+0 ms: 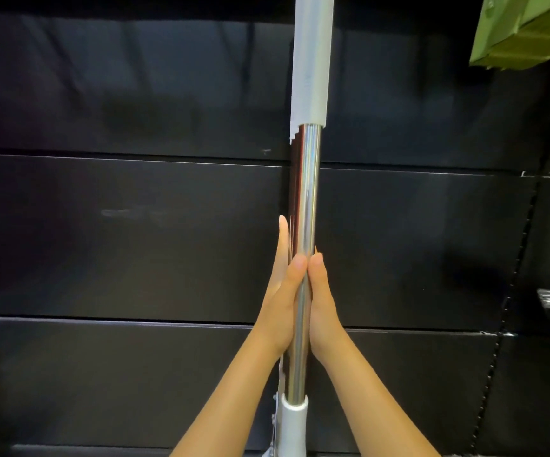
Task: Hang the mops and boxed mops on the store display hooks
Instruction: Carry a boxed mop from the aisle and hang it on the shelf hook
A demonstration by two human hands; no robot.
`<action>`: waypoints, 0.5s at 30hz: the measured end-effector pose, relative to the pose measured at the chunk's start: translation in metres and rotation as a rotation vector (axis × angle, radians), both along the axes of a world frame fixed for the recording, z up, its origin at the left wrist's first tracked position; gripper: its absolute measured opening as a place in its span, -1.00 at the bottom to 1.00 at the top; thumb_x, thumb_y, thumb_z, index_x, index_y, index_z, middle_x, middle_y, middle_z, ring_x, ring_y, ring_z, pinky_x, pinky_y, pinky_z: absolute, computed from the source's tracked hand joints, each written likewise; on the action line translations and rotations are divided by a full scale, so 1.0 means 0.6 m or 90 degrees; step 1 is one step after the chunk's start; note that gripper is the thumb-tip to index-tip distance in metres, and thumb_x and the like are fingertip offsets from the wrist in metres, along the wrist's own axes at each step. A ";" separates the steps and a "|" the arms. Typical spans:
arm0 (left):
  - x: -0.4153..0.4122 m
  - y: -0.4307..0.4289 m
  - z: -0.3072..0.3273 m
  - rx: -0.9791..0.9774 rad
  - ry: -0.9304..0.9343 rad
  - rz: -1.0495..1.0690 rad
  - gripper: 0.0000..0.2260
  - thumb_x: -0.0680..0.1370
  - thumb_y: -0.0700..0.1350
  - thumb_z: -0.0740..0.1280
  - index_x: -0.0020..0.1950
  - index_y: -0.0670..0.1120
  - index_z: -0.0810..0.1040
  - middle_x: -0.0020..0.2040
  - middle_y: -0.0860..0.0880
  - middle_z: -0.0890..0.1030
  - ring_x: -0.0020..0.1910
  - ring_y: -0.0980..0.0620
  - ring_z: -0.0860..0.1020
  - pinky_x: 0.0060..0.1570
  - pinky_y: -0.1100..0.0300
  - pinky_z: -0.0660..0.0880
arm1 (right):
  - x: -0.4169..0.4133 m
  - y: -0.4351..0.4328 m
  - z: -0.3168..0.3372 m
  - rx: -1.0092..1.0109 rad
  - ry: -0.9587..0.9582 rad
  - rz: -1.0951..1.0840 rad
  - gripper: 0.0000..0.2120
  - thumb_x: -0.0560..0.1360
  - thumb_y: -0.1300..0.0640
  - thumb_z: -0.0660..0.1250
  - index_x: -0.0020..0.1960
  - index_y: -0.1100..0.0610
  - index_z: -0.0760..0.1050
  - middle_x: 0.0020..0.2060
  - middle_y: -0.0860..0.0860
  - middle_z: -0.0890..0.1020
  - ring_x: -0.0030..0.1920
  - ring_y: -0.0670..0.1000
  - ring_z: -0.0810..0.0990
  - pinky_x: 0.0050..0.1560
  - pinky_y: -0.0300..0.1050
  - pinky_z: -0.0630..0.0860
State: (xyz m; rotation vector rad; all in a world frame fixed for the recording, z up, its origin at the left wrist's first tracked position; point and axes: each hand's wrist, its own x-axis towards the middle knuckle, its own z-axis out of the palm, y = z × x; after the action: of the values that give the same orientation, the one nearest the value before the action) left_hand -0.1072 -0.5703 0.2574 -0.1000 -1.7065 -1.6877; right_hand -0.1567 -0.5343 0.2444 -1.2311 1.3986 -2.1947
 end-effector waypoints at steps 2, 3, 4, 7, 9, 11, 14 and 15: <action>-0.004 -0.002 -0.004 0.006 0.003 -0.009 0.07 0.20 0.55 0.32 0.59 0.11 0.09 0.55 0.11 0.25 0.50 0.13 0.27 0.52 -0.05 0.17 | -0.003 -0.003 -0.005 -0.003 0.006 0.010 0.00 0.25 -0.55 0.27 0.56 -0.15 0.12 0.53 -0.17 0.22 0.53 -0.10 0.18 0.55 0.12 0.12; -0.005 -0.004 -0.007 0.004 0.005 -0.012 0.08 0.19 0.55 0.32 0.59 0.10 0.09 0.55 0.10 0.25 0.50 0.13 0.27 0.52 -0.04 0.18 | -0.005 -0.003 -0.009 0.001 0.010 0.009 0.01 0.24 -0.56 0.27 0.56 -0.14 0.11 0.53 -0.17 0.22 0.53 -0.10 0.18 0.55 0.12 0.12; -0.006 -0.005 -0.008 0.003 0.004 -0.006 0.09 0.19 0.56 0.32 0.59 0.10 0.09 0.55 0.11 0.25 0.49 0.13 0.27 0.51 -0.02 0.19 | -0.002 -0.001 -0.011 0.010 0.012 0.006 0.02 0.23 -0.57 0.27 0.56 -0.14 0.11 0.53 -0.17 0.22 0.53 -0.10 0.18 0.55 0.12 0.13; -0.001 -0.002 -0.016 0.003 0.000 0.003 0.08 0.19 0.56 0.31 0.59 0.11 0.08 0.55 0.12 0.24 0.49 0.15 0.28 0.50 -0.01 0.21 | 0.005 0.005 -0.017 0.030 0.002 -0.006 0.07 0.18 -0.60 0.27 0.56 -0.14 0.13 0.52 -0.14 0.25 0.52 -0.07 0.22 0.53 0.12 0.18; 0.002 -0.001 -0.031 0.004 -0.012 0.003 0.08 0.19 0.57 0.30 0.59 0.12 0.08 0.55 0.13 0.24 0.48 0.16 0.28 0.50 0.01 0.21 | 0.008 0.010 -0.020 0.050 0.002 -0.024 0.15 0.11 -0.64 0.24 0.56 -0.11 0.12 0.53 -0.12 0.25 0.52 -0.08 0.23 0.53 0.09 0.19; 0.008 -0.003 -0.046 0.014 -0.046 -0.003 0.11 0.16 0.59 0.28 0.59 0.12 0.07 0.55 0.13 0.23 0.48 0.18 0.28 0.50 0.05 0.22 | 0.010 0.014 -0.025 0.066 0.008 -0.023 0.18 0.10 -0.65 0.22 0.57 -0.09 0.10 0.54 -0.11 0.22 0.52 -0.10 0.21 0.54 0.07 0.17; 0.018 -0.002 -0.060 -0.007 -0.092 -0.018 0.09 0.19 0.60 0.24 0.59 0.12 0.03 0.58 0.13 0.16 0.51 0.18 0.22 0.52 0.01 0.18 | 0.013 0.022 -0.037 0.103 0.012 -0.037 0.13 0.14 -0.65 0.18 0.57 -0.13 0.08 0.54 -0.13 0.20 0.53 -0.12 0.19 0.54 0.07 0.16; 0.024 0.002 -0.063 -0.014 -0.106 -0.020 0.07 0.23 0.60 0.20 0.60 0.11 0.01 0.59 0.11 0.13 0.53 0.16 0.18 0.53 -0.01 0.16 | 0.014 0.025 -0.044 0.121 0.014 -0.044 0.13 0.15 -0.66 0.17 0.57 -0.13 0.07 0.55 -0.13 0.19 0.53 -0.12 0.18 0.54 0.06 0.16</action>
State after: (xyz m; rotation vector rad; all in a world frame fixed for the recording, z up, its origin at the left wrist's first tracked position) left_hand -0.0925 -0.5692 0.2198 0.0038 -1.8543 -1.7425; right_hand -0.1485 -0.5192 0.2183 -1.1583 1.6380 -2.0420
